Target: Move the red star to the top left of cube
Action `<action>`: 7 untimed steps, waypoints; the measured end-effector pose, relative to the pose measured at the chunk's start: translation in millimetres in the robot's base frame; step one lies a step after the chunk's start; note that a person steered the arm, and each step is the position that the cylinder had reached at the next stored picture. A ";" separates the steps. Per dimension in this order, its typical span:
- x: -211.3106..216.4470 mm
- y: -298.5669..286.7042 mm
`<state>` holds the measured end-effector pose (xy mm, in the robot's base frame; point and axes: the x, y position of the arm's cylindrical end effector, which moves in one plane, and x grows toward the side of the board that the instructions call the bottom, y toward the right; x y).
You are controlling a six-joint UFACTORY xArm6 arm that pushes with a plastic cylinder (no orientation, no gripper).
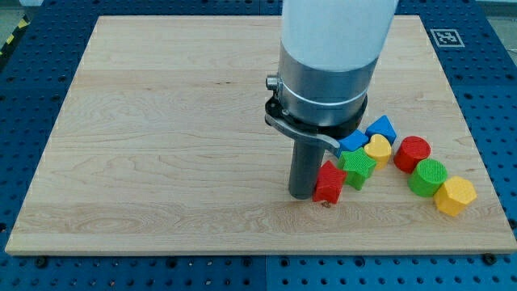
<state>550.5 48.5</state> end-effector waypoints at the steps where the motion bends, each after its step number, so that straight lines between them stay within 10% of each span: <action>1: 2.8 -9.5; 7: 13.6 31.4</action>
<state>564.1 79.9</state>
